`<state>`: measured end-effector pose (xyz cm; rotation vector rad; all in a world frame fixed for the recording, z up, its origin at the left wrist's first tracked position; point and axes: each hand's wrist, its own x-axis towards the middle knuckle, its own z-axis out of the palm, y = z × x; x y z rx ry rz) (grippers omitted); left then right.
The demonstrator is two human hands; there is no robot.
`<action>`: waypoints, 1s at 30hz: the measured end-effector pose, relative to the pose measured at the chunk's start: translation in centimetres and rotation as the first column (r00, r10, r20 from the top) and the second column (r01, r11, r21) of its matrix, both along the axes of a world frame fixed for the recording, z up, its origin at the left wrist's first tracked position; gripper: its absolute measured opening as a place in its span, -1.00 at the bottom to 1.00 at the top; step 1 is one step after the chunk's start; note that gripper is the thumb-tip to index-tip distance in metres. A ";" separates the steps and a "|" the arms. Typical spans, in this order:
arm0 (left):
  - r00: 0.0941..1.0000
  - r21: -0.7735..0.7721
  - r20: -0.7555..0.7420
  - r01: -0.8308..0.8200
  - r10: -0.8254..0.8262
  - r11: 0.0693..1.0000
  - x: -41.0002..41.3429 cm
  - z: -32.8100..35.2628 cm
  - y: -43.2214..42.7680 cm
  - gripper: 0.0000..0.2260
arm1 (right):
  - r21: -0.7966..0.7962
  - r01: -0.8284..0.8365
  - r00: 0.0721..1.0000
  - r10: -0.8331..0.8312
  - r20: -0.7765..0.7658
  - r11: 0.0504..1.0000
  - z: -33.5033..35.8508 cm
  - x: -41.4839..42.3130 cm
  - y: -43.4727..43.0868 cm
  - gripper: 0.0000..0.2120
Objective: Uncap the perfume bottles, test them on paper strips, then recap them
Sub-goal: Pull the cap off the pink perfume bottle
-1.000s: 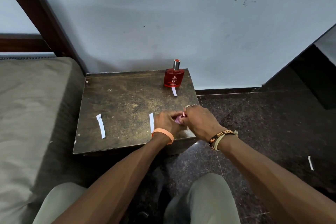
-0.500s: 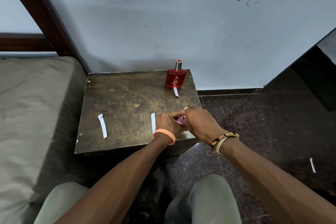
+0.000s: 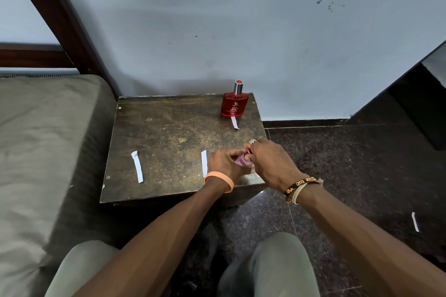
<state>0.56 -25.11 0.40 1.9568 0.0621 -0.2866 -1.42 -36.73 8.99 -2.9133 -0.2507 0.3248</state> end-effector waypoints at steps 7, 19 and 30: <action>0.991 0.124 0.031 0.125 -0.129 0.984 0.2 0.4 0.3 -0.68 | 0.075 0.028 0.999 -0.026 -0.031 0.997 -0.1 -0.2 0.3 -0.76; 0.989 0.092 0.125 0.067 -0.078 0.993 -1.1 2.3 0.8 -0.61 | 0.129 0.143 0.990 -0.141 -0.018 0.981 0.5 -0.5 0.1 -0.77; 0.967 0.007 0.254 -0.005 0.003 1.000 -1.5 7.5 3.7 -0.78 | 0.269 0.128 0.985 -0.155 0.081 0.954 3.9 -0.3 2.8 -0.63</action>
